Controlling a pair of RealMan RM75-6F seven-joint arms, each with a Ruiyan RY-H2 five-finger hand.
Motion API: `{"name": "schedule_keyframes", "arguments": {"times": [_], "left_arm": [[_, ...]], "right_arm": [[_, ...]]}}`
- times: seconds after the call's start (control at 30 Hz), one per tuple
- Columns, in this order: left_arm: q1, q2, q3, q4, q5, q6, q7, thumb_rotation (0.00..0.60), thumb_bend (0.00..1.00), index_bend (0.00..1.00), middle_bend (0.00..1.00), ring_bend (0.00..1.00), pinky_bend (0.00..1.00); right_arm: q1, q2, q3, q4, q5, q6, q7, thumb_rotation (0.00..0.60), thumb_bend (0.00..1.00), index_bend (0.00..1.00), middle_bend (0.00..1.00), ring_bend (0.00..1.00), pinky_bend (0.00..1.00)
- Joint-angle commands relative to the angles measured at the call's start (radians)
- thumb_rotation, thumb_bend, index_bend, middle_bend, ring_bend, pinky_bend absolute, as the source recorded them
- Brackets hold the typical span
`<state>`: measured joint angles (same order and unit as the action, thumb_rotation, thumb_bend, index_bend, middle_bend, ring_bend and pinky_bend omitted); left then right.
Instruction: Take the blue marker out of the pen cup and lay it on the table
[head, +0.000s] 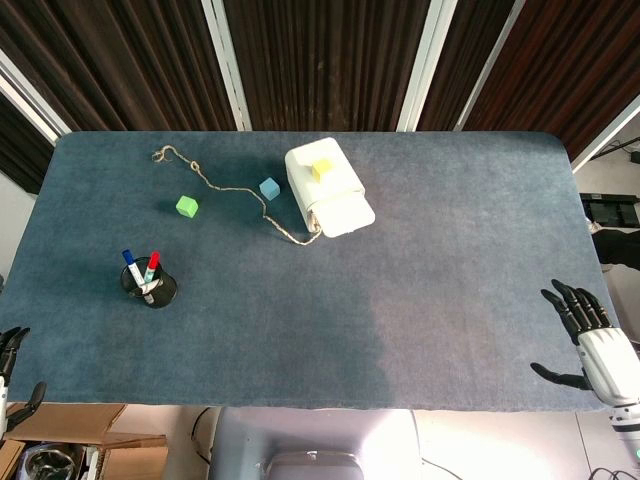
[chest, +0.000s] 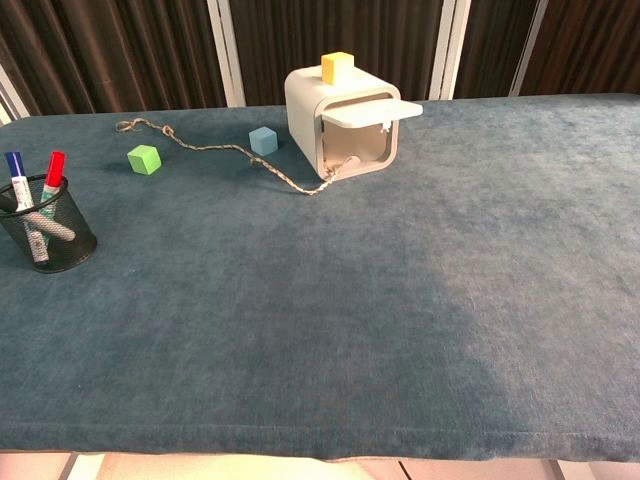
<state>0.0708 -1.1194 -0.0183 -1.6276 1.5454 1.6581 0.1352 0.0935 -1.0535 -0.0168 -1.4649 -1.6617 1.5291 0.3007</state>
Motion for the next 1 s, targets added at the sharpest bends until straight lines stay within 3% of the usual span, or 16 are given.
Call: {"name": "schedule_keyframes", "arguments": {"times": [0.03,0.33,0.5,0.7,0.87,1.0], "left_arm": [[-0.001,-0.002,0.001,0.002,-0.001,-0.005,-0.001,0.600,0.30,0.13,0.14,0.12,0.06],[-0.028,0.006,-0.011,-0.018,0.002,-0.035,0.009,0.600,0.30,0.14,0.14,0.12,0.06],[-0.097,0.029,-0.046,-0.054,0.016,-0.095,-0.003,0.600,0.31,0.17,0.15,0.14,0.07],[-0.258,0.077,-0.146,-0.093,-0.063,-0.286,-0.098,0.600,0.37,0.22,0.20,0.19,0.14],[-0.423,0.072,-0.243,-0.063,-0.257,-0.529,-0.111,0.600,0.42,0.25,0.22,0.21,0.18],[-0.539,0.036,-0.280,0.019,-0.412,-0.706,-0.079,0.600,0.44,0.25,0.22,0.21,0.18]], "right_arm": [[0.001,0.001,0.000,-0.003,0.000,-0.003,-0.002,0.600,0.00,0.00,0.02,0.00,0.03],[0.000,0.006,0.004,-0.004,0.006,0.000,-0.002,0.600,0.00,0.00,0.02,0.00,0.03],[-0.003,0.017,0.014,-0.006,0.012,0.016,-0.001,0.600,0.00,0.00,0.02,0.00,0.03],[0.001,0.036,0.024,-0.026,0.010,0.025,-0.015,0.600,0.00,0.00,0.02,0.00,0.03],[0.000,0.040,0.023,-0.041,0.010,0.021,-0.031,0.600,0.00,0.00,0.02,0.00,0.03],[-0.005,0.044,0.019,-0.044,0.020,0.013,-0.038,0.600,0.00,0.00,0.02,0.00,0.03]]}}
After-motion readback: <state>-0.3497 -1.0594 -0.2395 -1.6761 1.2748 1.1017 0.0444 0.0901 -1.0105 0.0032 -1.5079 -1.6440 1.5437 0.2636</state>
